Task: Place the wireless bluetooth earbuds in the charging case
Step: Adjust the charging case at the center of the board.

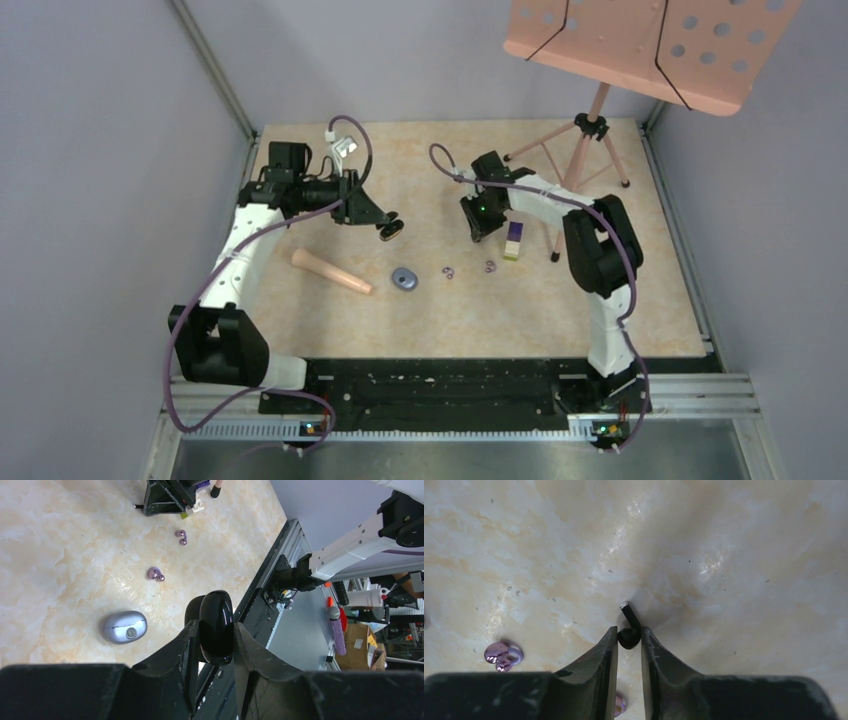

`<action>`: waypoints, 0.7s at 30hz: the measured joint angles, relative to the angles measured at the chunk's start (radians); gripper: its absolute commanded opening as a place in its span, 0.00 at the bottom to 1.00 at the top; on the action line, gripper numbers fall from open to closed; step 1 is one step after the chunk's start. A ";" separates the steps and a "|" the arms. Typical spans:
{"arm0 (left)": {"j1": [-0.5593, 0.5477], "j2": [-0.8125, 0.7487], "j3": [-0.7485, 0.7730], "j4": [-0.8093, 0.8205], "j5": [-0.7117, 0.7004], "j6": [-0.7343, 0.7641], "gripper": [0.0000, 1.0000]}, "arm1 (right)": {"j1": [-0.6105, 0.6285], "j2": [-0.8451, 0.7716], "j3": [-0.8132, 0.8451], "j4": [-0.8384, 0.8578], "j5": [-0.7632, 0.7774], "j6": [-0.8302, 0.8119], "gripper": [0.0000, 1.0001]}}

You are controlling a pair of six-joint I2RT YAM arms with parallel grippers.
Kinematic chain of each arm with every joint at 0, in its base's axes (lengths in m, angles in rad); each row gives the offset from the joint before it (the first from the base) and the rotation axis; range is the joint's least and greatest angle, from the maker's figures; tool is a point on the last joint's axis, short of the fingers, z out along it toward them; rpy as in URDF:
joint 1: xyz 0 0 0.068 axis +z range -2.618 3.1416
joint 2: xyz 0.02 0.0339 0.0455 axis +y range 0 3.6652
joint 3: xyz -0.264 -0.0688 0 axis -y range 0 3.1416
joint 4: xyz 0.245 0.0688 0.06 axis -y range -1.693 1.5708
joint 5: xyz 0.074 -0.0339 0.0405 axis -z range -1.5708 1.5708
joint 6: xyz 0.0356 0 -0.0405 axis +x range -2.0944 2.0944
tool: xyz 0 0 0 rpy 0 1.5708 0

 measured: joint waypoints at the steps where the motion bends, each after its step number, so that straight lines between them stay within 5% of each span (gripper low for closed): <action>1: 0.002 0.000 -0.004 0.003 0.000 -0.002 0.00 | 0.001 0.003 0.003 0.004 0.000 -0.003 0.13; 5: 0.008 -0.002 -0.016 0.006 0.000 -0.005 0.00 | 0.005 0.006 0.012 0.007 -0.003 -0.020 0.01; 10: 0.014 -0.006 -0.019 0.008 0.000 -0.006 0.00 | 0.009 0.006 0.015 -0.003 -0.029 -0.115 0.00; 21: 0.034 -0.017 -0.020 0.010 -0.004 -0.012 0.00 | 0.070 -0.216 -0.167 -0.119 -0.122 -0.666 0.00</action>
